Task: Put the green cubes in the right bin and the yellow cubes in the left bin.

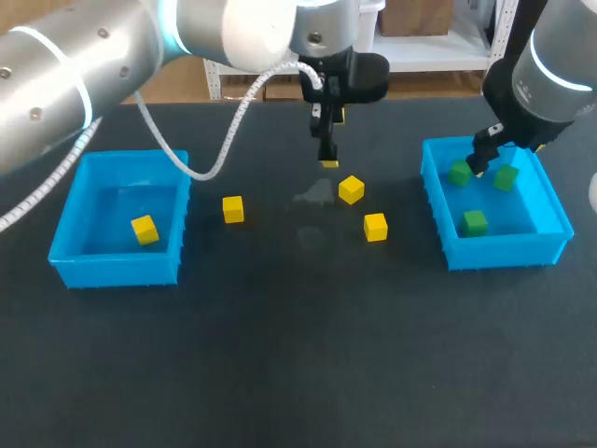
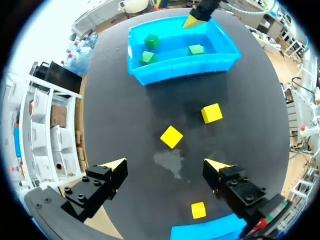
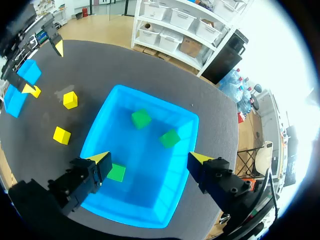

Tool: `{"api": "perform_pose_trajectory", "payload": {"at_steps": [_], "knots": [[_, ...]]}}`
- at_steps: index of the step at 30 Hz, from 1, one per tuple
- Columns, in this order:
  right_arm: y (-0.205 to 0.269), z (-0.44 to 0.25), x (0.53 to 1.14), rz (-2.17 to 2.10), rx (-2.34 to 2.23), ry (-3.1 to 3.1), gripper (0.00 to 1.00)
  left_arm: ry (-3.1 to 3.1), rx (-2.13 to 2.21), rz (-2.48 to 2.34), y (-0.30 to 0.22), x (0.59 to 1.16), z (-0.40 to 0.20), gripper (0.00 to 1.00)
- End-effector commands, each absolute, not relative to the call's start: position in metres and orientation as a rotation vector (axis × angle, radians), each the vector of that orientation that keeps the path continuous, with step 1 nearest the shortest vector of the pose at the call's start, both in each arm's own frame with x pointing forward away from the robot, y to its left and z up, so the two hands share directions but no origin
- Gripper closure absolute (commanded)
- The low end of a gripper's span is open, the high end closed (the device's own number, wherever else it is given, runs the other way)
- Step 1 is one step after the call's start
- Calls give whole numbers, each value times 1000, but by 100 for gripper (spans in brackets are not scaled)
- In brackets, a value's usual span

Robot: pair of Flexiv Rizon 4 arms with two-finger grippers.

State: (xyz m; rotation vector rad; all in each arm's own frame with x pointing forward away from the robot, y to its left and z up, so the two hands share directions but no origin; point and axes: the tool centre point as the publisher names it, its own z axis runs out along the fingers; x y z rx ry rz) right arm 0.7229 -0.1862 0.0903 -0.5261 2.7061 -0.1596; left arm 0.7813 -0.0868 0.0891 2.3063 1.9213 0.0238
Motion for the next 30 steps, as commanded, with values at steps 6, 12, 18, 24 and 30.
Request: {"api": "perform_pose_trajectory", "payload": {"at_steps": [6,12,18,24,30], "knots": [[-186,90,721,-161,-524,2702,0,1857,2408,38,-88,761,71,0],[-186,90,721,-161,-524,2702,0,1795,2469,68,-86,751,62,0],[-186,90,721,-161,-524,2702,0,1801,2489,73,-88,745,52,0],[-186,90,721,-161,-524,2702,0,1909,2449,4,-95,744,43,0],[-186,90,721,-161,-524,2702,0,1976,2431,-33,-98,746,33,0]]}}
